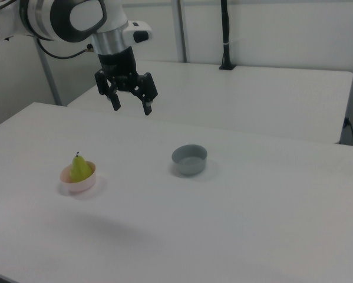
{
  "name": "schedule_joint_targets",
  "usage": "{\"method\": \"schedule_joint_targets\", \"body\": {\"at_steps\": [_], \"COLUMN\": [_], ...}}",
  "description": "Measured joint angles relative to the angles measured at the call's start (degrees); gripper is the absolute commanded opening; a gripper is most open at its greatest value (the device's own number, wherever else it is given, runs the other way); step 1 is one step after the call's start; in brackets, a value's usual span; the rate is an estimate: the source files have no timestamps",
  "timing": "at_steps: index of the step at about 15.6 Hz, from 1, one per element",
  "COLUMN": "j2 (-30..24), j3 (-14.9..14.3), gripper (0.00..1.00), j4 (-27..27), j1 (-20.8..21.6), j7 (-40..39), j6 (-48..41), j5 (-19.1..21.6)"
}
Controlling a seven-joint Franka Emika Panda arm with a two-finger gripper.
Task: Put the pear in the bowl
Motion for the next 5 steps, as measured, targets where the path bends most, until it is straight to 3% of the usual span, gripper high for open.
{"method": "schedule_joint_targets", "body": {"at_steps": [5], "j2": [0.23], "j3": [0.0], "gripper": [1.0], "j4": [0.51], "j1": [0.0], "j7": [0.24], "j6": [0.0], "j5": [0.08]}}
